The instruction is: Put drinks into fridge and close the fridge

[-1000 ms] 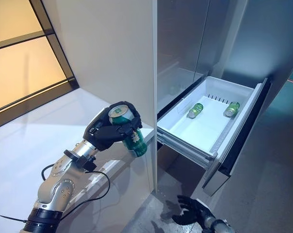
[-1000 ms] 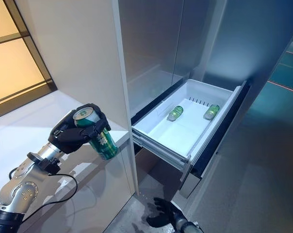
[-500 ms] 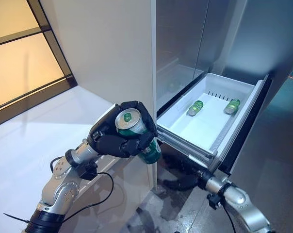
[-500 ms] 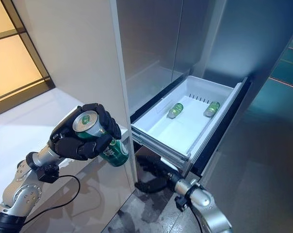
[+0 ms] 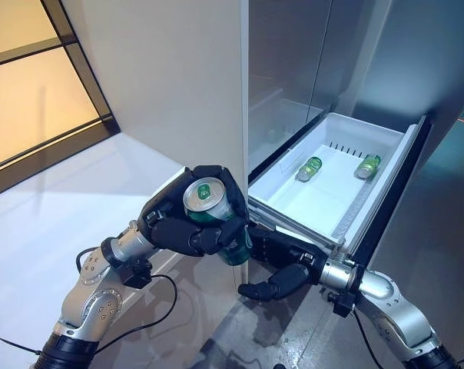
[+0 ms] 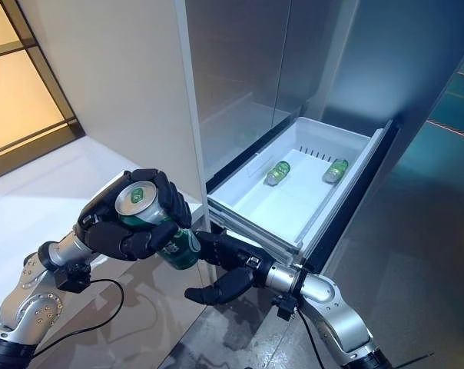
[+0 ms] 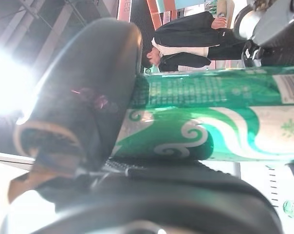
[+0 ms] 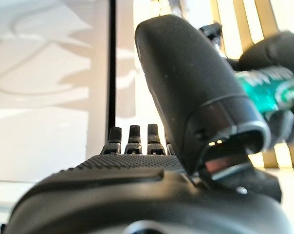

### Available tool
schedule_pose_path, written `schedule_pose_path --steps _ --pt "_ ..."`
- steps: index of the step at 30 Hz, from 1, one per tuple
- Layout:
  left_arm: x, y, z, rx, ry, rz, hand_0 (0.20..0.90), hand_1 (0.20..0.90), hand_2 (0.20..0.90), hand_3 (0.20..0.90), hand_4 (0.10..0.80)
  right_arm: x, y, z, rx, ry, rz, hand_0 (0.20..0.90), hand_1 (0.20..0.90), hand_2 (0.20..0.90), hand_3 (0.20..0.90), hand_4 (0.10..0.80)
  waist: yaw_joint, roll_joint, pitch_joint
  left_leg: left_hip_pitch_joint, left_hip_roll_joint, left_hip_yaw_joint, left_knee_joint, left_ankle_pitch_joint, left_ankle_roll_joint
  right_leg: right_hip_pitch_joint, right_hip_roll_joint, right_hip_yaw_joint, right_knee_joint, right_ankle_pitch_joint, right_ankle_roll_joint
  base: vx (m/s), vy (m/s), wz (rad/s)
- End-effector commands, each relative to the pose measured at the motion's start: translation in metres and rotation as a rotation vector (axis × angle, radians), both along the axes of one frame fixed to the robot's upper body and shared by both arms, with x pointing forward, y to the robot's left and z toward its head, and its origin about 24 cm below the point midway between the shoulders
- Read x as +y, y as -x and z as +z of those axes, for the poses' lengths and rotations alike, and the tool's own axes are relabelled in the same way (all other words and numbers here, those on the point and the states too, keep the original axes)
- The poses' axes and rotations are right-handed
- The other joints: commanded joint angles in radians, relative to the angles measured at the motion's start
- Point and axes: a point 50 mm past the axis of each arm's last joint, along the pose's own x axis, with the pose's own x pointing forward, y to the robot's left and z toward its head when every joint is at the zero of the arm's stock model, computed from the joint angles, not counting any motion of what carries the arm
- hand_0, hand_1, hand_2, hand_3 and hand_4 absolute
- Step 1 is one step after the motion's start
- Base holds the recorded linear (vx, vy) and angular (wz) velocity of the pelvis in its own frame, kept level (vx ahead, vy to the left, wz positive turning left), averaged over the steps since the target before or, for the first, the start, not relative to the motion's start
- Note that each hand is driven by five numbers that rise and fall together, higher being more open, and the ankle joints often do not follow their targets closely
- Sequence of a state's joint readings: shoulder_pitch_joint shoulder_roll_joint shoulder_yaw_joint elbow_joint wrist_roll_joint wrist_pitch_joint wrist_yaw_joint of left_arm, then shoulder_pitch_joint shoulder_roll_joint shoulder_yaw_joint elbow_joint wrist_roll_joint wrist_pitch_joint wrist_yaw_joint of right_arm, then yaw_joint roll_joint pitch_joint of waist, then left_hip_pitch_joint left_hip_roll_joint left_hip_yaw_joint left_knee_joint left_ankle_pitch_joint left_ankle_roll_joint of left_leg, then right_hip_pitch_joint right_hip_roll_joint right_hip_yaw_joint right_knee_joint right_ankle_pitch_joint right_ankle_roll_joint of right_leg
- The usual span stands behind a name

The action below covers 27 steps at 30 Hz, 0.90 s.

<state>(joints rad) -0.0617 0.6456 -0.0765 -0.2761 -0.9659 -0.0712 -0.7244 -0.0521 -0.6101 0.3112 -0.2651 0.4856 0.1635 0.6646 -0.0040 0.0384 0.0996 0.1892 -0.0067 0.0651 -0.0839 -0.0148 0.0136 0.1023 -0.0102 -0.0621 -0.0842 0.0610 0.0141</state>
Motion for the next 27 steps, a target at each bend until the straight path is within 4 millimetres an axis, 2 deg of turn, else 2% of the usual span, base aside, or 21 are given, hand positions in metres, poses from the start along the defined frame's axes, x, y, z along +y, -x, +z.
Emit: schedule_pose_path --steps 1,8,15,22,27 --pt "-0.013 -0.004 0.051 -0.223 0.062 -0.057 0.3 0.3 0.3 0.2 0.1 0.028 -0.004 0.055 -0.183 -0.153 0.195 0.9 0.9 0.9 0.9 0.8 -0.007 -0.026 -0.058 -0.029 -0.055 -0.027 0.032 -0.041 0.026 0.013 0.008 0.009 0.087 -0.121 0.05 0.0 0.0 0.0" --pt "-0.03 -0.012 0.045 -0.165 0.011 -0.104 0.3 0.3 0.3 0.2 0.1 0.042 -0.011 0.057 -0.102 -0.205 0.201 0.9 0.9 0.9 0.9 0.8 -0.004 -0.027 -0.056 -0.024 -0.055 -0.03 0.031 -0.038 0.022 0.019 0.007 0.0 0.086 -0.118 0.05 0.0 0.0 0.0" --pt "-0.042 -0.014 0.033 -0.115 -0.026 -0.148 0.3 0.3 0.3 0.2 0.1 0.047 -0.02 0.054 -0.037 -0.288 0.08 0.9 0.9 0.9 0.9 0.8 -0.006 -0.025 -0.055 -0.023 -0.057 -0.031 0.033 -0.039 0.024 0.02 0.007 -0.002 0.085 -0.115 0.051 0.0 0.0 0.0" --pt "-0.042 -0.013 0.032 -0.113 -0.022 -0.161 0.3 0.3 0.3 0.2 0.1 0.04 -0.029 0.023 0.266 -0.357 -0.143 0.9 0.9 0.9 0.9 0.8 -0.01 -0.022 -0.058 -0.023 -0.055 -0.023 0.03 -0.039 0.024 0.019 0.007 -0.003 0.082 -0.115 0.052 0.0 0.0 0.0" --pt "-0.042 -0.012 0.032 -0.113 -0.022 -0.156 0.3 0.3 0.3 0.2 0.1 0.033 -0.031 0.01 0.307 -0.379 -0.233 0.9 0.9 0.9 0.9 0.8 -0.013 -0.019 -0.059 -0.019 -0.053 -0.019 0.022 -0.036 0.022 0.022 0.008 -0.005 0.077 -0.112 0.053 0.0 0.0 0.0"
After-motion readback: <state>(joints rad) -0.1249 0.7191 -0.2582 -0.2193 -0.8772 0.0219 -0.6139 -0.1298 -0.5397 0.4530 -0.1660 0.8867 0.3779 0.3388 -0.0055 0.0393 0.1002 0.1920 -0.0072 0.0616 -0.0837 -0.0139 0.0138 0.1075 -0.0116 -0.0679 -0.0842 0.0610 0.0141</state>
